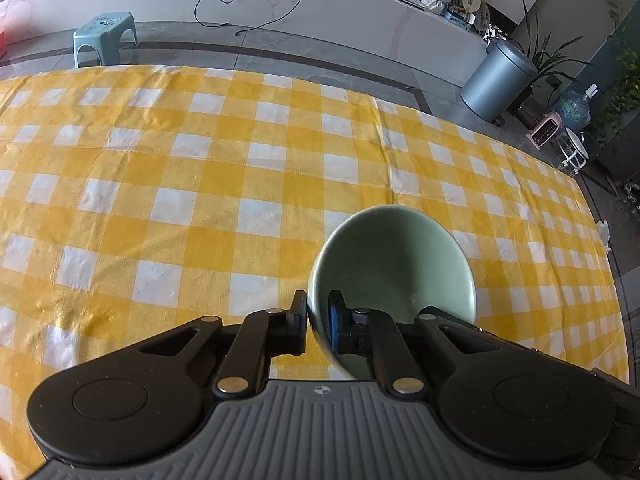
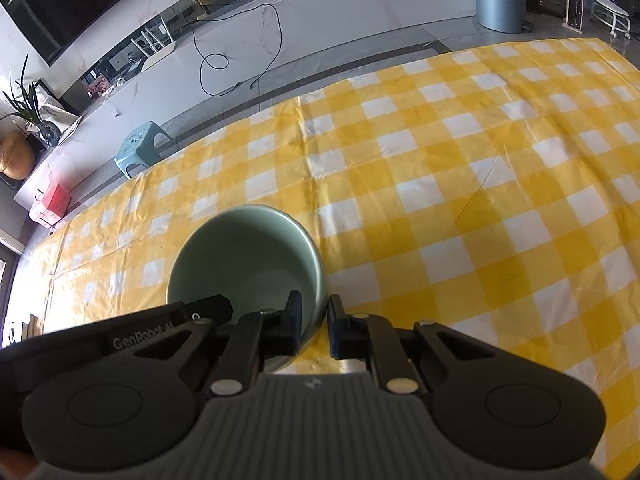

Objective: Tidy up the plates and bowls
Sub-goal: 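Carry the green bowl with the left gripper and lower it into the orange bowl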

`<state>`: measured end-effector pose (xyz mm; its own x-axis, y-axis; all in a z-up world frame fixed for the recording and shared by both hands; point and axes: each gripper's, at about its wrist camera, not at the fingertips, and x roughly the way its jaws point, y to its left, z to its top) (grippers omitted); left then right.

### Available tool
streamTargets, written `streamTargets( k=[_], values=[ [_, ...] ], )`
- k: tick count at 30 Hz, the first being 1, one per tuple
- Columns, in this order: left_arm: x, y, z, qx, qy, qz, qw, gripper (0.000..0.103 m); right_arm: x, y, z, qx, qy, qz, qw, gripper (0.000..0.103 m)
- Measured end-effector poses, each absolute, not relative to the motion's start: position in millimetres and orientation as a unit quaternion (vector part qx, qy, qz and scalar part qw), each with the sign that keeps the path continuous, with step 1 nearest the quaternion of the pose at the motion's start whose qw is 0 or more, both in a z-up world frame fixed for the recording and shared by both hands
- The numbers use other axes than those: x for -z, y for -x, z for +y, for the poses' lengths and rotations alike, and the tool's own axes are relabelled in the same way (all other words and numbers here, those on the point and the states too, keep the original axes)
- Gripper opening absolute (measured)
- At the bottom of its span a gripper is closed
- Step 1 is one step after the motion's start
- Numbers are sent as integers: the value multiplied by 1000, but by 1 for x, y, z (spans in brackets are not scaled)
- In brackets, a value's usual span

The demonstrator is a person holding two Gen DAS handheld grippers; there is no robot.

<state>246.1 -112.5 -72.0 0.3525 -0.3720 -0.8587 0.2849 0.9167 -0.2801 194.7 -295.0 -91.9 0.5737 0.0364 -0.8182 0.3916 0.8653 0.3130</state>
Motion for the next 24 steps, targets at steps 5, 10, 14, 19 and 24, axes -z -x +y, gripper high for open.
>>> streamTargets(
  k=[5, 10, 14, 19, 24],
  values=[
    [55, -230, -105, 187, 36, 528, 827, 10, 76, -181, -283, 96, -226, 448, 859, 10],
    [26, -209, -92, 190, 40, 511, 837, 10, 54, -157, -273, 81, -227, 435, 868, 10],
    [2, -185, -80, 191, 46, 496, 846, 10, 30, -131, -262, 70, -223, 417, 878, 10],
    [-20, -146, -65, 188, 49, 473, 859, 10, 10, -90, -247, 56, -232, 397, 886, 10],
    [-33, -108, -47, 183, 78, 458, 866, 10, -1, -44, -237, 48, -259, 376, 889, 9]
  ],
)
